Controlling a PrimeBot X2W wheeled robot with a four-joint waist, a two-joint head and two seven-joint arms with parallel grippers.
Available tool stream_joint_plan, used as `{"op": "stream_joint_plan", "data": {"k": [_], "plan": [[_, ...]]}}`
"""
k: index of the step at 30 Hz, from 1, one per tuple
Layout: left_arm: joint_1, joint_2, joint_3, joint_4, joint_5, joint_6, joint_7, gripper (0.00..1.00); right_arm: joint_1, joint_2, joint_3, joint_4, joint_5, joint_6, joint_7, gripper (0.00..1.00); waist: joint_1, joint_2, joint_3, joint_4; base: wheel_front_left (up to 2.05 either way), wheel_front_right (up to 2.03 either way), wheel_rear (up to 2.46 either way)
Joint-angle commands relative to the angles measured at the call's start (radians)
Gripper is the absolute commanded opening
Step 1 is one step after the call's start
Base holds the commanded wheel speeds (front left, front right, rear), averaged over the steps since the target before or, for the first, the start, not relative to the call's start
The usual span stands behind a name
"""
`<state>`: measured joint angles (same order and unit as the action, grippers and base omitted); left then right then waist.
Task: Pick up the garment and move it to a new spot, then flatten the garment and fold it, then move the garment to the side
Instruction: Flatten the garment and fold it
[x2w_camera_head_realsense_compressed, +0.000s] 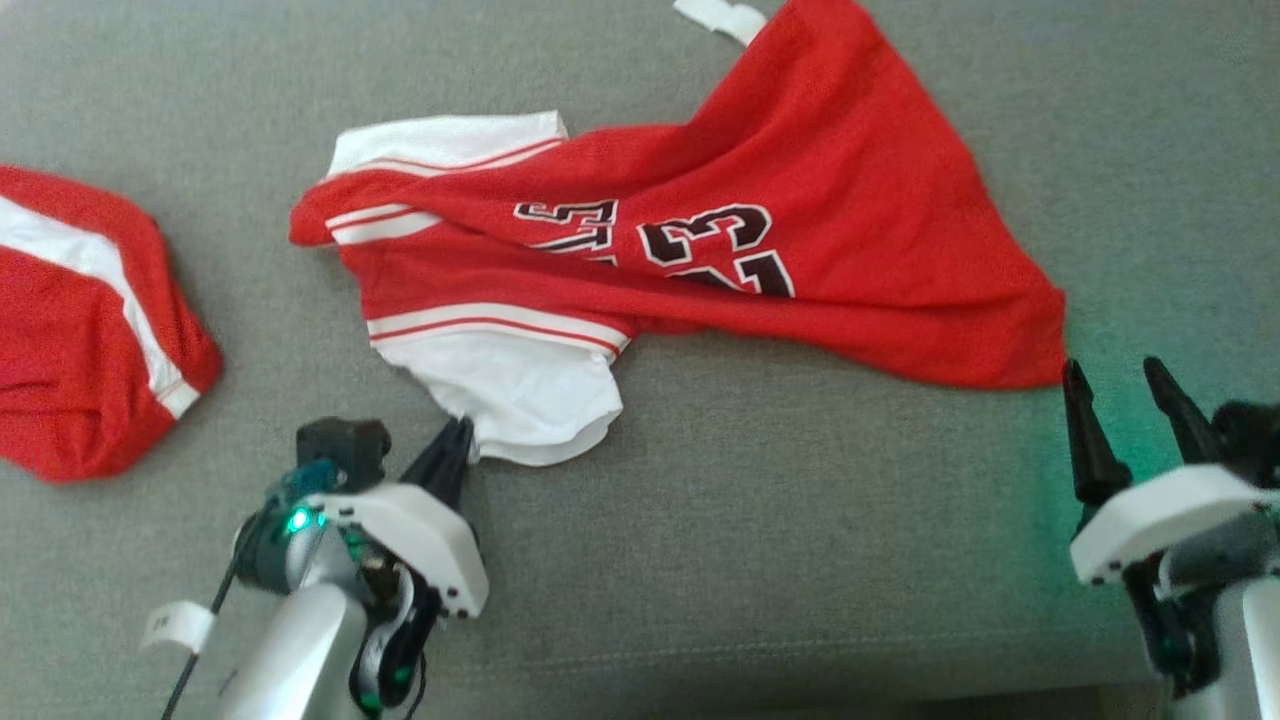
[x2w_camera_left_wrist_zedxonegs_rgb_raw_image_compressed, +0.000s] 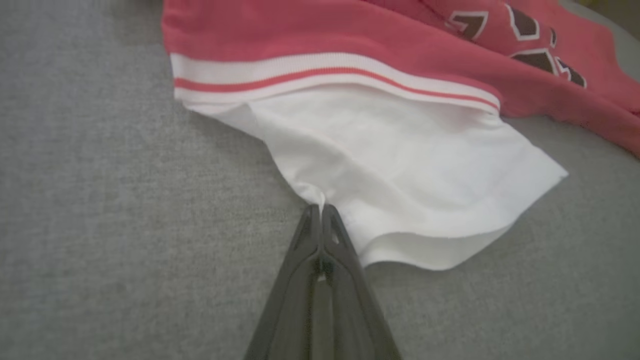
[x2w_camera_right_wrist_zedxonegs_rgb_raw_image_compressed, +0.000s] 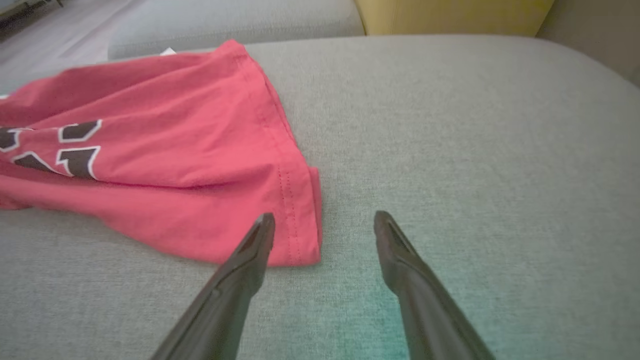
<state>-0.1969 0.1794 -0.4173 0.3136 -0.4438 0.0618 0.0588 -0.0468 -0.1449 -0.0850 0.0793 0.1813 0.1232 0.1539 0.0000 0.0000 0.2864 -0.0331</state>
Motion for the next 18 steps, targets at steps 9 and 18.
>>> {"op": "stream_joint_plan", "data": {"k": [9, 18], "plan": [[-0.075, 0.015, 0.019, -0.06, 0.025, 0.003, -0.039, 0.0, -0.096, -0.048, 0.06, 0.073, 0.098, 0.008, 0.133, 1.0, 0.0, 0.0, 0.079, 0.039, 0.0, 0.0, 0.0], [-0.07, 0.039, 0.051, -0.149, 0.044, 0.025, -0.149, 0.0, -0.085, -0.054, 0.068, -0.04, 0.152, 0.008, 0.087, 0.0, 0.0, 0.0, 0.031, 0.037, 0.0, 0.0, 0.0]]}}
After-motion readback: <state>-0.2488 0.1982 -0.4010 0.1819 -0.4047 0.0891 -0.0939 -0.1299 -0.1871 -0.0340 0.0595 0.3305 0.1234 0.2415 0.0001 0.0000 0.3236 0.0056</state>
